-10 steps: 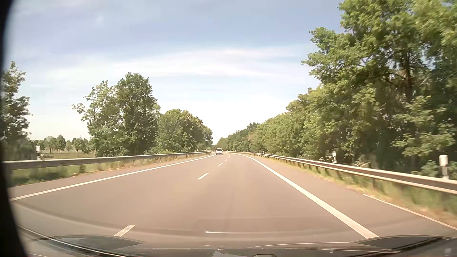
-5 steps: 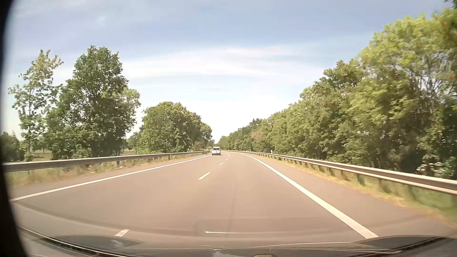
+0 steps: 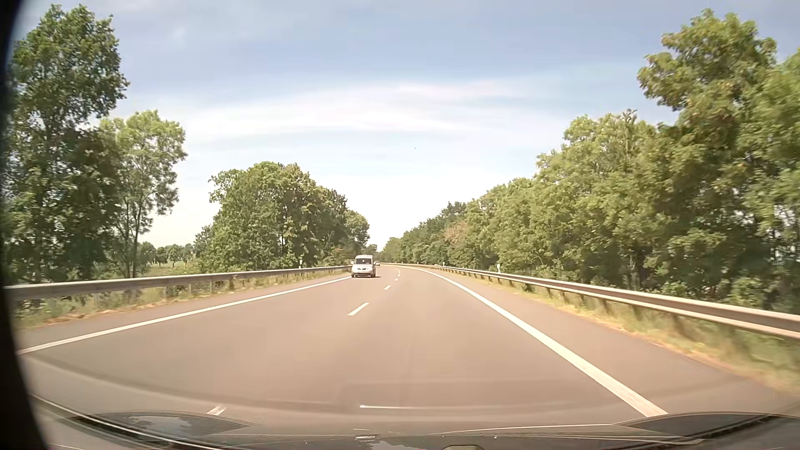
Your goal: Follow the waypoints while adhering to traffic rules and regulations
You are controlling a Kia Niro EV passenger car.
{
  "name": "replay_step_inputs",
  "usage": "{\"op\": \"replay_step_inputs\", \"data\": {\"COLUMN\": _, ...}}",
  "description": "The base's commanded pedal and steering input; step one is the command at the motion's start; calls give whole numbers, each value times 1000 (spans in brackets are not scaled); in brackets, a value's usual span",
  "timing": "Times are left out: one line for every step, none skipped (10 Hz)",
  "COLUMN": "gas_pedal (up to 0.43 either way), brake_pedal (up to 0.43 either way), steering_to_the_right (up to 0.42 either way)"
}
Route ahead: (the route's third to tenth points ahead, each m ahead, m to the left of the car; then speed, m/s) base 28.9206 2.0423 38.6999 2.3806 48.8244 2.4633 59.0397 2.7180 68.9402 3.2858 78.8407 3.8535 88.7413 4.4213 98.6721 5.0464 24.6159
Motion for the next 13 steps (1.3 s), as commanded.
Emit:
{"op": "replay_step_inputs", "data": {"gas_pedal": 228, "brake_pedal": 0, "steering_to_the_right": -3}}
{"op": "replay_step_inputs", "data": {"gas_pedal": 228, "brake_pedal": 0, "steering_to_the_right": -3}}
{"op": "replay_step_inputs", "data": {"gas_pedal": 228, "brake_pedal": 0, "steering_to_the_right": -3}}
{"op": "replay_step_inputs", "data": {"gas_pedal": 228, "brake_pedal": 0, "steering_to_the_right": -3}}
{"op": "replay_step_inputs", "data": {"gas_pedal": 228, "brake_pedal": 0, "steering_to_the_right": -3}}
{"op": "replay_step_inputs", "data": {"gas_pedal": 228, "brake_pedal": 0, "steering_to_the_right": -3}}
{"op": "replay_step_inputs", "data": {"gas_pedal": 228, "brake_pedal": 0, "steering_to_the_right": -3}}
{"op": "replay_step_inputs", "data": {"gas_pedal": 228, "brake_pedal": 0, "steering_to_the_right": -3}}
{"op": "replay_step_inputs", "data": {"gas_pedal": 228, "brake_pedal": 0, "steering_to_the_right": -3}}
{"op": "replay_step_inputs", "data": {"gas_pedal": 228, "brake_pedal": 0, "steering_to_the_right": -3}}
{"op": "replay_step_inputs", "data": {"gas_pedal": 228, "brake_pedal": 0, "steering_to_the_right": -4}}
{"op": "replay_step_inputs", "data": {"gas_pedal": 228, "brake_pedal": 0, "steering_to_the_right": -5}}
{"op": "replay_step_inputs", "data": {"gas_pedal": 228, "brake_pedal": 0, "steering_to_the_right": -5}}
